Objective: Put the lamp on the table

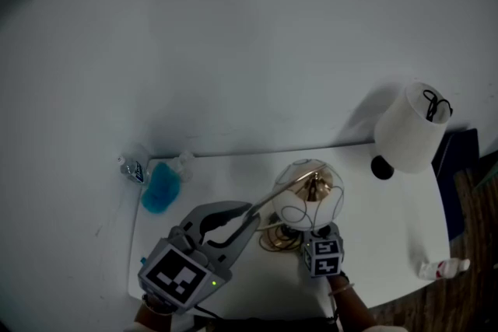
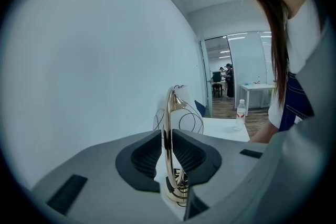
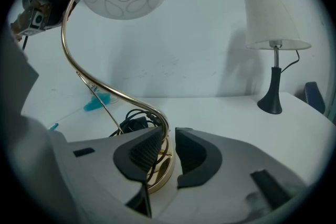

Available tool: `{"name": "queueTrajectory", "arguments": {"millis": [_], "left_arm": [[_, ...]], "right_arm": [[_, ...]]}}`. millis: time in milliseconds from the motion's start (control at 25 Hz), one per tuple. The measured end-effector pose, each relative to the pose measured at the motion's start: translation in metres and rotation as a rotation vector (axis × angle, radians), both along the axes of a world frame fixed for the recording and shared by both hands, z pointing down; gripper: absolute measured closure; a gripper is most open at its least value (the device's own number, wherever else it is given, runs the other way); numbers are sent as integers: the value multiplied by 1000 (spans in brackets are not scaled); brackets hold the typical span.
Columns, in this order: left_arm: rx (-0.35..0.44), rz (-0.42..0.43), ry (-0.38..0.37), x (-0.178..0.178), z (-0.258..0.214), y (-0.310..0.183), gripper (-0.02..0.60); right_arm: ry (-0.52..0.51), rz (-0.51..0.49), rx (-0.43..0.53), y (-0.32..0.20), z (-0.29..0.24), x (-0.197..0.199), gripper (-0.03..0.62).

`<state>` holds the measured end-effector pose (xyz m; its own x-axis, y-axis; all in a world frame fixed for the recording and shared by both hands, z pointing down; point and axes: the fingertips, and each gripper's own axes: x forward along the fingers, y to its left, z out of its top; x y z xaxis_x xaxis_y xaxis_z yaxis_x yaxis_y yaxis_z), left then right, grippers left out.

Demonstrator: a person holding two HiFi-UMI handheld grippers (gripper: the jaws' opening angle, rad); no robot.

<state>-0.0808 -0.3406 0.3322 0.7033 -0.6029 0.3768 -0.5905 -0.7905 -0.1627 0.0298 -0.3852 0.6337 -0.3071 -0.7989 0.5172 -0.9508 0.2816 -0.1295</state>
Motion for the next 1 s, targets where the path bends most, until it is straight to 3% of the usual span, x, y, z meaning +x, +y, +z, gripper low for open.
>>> {"name": "queueTrajectory", "arguments": {"millis": [1000], "left_arm": [[-14, -55, 34, -16, -1, 32, 512]], "right_arm": [[10, 15, 29, 20, -19, 3, 525]]}}
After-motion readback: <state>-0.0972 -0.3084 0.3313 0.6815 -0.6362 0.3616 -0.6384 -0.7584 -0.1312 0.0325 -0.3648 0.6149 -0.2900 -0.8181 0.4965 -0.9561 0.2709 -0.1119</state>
